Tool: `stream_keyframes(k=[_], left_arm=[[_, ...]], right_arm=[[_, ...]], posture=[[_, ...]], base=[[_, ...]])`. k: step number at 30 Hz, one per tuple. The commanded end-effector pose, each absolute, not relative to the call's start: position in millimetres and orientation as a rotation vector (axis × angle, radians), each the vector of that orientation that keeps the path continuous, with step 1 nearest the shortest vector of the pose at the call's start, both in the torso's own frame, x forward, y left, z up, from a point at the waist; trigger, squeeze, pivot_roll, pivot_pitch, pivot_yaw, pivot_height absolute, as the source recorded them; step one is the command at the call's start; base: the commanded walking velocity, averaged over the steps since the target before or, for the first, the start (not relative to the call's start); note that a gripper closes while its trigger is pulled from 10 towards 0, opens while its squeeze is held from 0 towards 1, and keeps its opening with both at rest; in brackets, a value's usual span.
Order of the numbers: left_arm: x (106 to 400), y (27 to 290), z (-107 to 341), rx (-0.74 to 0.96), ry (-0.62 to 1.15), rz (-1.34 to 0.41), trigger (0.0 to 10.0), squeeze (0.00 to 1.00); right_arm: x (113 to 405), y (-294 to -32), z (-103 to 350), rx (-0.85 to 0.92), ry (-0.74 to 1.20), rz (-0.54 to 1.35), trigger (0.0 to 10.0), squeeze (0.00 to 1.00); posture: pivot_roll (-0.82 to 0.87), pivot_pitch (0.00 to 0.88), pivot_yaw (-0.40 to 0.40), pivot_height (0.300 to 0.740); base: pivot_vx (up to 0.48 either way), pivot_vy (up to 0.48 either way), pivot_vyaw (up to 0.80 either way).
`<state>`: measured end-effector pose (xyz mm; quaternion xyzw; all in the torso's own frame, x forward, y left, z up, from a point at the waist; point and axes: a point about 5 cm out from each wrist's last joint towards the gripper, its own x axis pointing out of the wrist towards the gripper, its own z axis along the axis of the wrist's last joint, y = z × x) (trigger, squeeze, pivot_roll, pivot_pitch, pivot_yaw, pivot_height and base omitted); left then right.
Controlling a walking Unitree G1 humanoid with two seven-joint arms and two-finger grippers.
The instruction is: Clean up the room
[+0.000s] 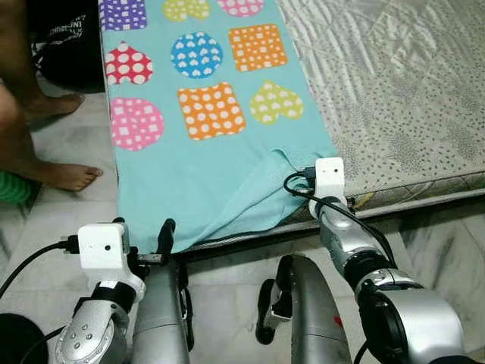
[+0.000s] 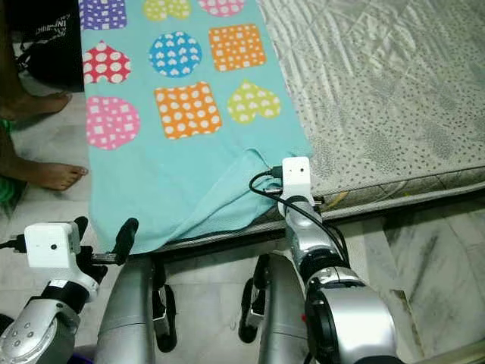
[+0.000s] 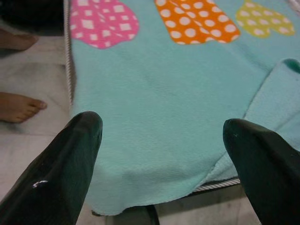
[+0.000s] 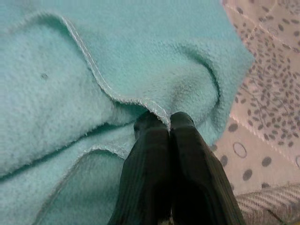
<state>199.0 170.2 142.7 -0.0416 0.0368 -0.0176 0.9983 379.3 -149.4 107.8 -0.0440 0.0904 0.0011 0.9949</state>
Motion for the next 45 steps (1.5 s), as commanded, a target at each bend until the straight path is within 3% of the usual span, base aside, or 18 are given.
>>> stream_keyframes(k=[1,25,36,45], left_arm=[[195.1,172.9,135.8,-0.083,0.105,-0.021,10.0,0.00],[200.4,181.8,133.0,-0.073,0.099,0.002,10.0,0.00],[206.8,185.1,133.2,-0.076,0.091,0.007,10.0,0.00],[205.8,187.7,133.4,-0.077,0.088,0.025,10.0,0.00]], right_arm=[[372.8,-155.9,96.3,-0.073,0.209,-0.004,0.0,0.00],[357.1,-178.1,94.8,0.078,0.122,0.195,0.0,0.00],[369.1,-173.5,115.2,0.150,0.080,0.275,0.0,0.00],[377.4,-188.4,129.3,0.106,0.066,0.257,0.0,0.00]], posture=[[0.20,0.391,-0.056,0.603],[0.15,0.380,-0.036,0.603],[0.16,0.371,-0.029,0.603],[0.16,0.366,-0.033,0.603]], base=[[0.000,0.000,0.00],[0.000,0.000,0.00],[0.000,0.000,0.00],[0.000,0.000,0.00]])
